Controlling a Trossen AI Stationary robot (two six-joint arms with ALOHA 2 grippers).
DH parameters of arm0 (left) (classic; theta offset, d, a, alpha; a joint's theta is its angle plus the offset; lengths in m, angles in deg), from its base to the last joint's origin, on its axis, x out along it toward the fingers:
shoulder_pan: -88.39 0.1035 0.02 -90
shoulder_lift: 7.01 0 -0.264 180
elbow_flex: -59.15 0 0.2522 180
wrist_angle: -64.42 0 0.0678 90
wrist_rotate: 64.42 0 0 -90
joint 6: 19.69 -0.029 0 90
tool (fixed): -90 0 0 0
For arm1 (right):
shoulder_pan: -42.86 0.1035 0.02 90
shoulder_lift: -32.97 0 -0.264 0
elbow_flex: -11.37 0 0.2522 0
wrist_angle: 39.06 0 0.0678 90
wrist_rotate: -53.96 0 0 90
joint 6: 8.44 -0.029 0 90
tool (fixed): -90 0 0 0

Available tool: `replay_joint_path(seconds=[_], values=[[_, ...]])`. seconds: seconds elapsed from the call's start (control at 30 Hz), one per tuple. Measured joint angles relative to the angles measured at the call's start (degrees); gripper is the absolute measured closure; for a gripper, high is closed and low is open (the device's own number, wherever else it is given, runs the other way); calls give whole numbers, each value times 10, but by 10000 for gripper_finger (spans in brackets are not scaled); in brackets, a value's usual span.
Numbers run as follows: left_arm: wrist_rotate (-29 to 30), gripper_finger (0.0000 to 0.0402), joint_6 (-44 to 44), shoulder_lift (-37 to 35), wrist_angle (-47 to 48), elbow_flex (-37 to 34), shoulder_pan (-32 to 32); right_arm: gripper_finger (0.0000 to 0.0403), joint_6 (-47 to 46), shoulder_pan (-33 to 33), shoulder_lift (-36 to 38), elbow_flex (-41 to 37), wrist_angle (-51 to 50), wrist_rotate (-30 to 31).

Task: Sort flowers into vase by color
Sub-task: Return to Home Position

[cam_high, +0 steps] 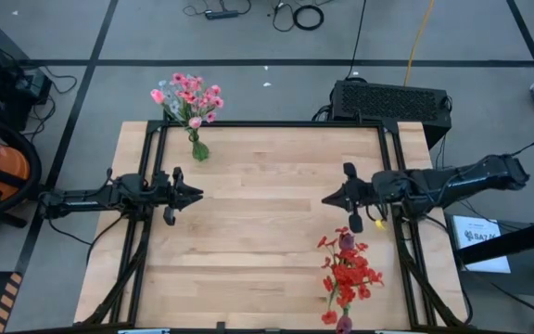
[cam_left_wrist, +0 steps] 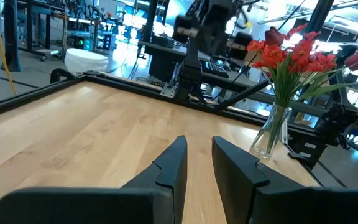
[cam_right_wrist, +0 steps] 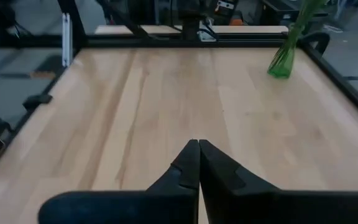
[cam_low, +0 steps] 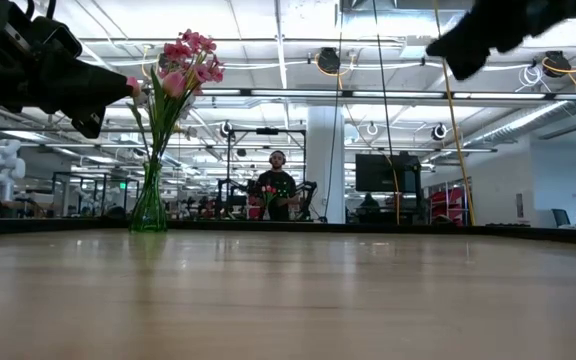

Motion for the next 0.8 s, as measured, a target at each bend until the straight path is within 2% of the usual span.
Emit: replay_joint_path(seconds=[0.17,0.43,0.6,0.8], values=[[0,320,0,0,0,0,0,403,-42,-38,60,-102,85,-40],[0,320,0,0,0,0,0,403,-99,-49,170,-213,160,-52],[0,320,0,0,0,0,0,403,-128,-49,257,-260,160,-57],[0,320,0,0,0,0,0,403,-106,-49,331,-283,160,-44]])
